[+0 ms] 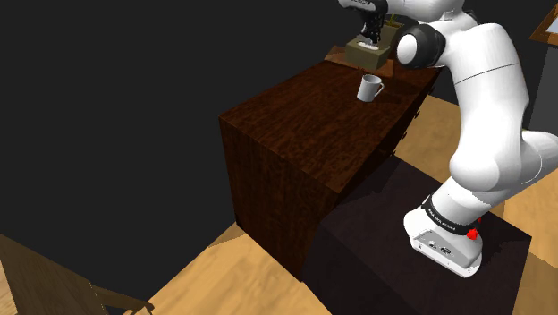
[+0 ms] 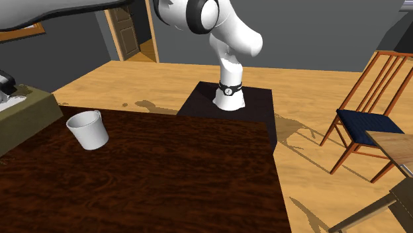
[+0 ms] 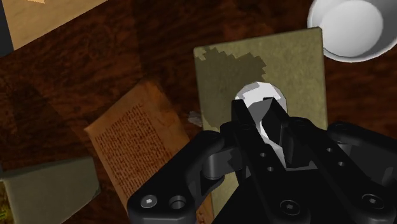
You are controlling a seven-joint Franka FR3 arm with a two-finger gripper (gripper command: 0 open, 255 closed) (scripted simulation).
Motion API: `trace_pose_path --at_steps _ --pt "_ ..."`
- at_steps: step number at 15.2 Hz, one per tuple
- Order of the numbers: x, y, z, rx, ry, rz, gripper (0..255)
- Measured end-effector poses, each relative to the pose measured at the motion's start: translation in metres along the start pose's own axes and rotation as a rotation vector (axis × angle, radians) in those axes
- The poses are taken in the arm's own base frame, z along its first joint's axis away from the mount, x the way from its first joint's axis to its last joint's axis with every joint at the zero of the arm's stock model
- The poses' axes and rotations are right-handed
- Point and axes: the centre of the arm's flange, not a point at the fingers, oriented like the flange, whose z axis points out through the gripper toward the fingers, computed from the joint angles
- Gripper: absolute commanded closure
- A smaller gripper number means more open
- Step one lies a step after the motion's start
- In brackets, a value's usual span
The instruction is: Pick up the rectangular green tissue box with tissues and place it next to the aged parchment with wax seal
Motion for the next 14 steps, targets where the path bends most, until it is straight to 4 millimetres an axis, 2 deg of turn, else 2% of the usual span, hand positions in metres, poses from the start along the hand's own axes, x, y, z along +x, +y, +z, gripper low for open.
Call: trace_pose_path --at_steps 4,14 --pt "0.006 -0.002 0.018 -0.001 0.001 -0.002 255" --pt "0.019 -0.026 0.061 -0.002 0.002 -0.001 255"
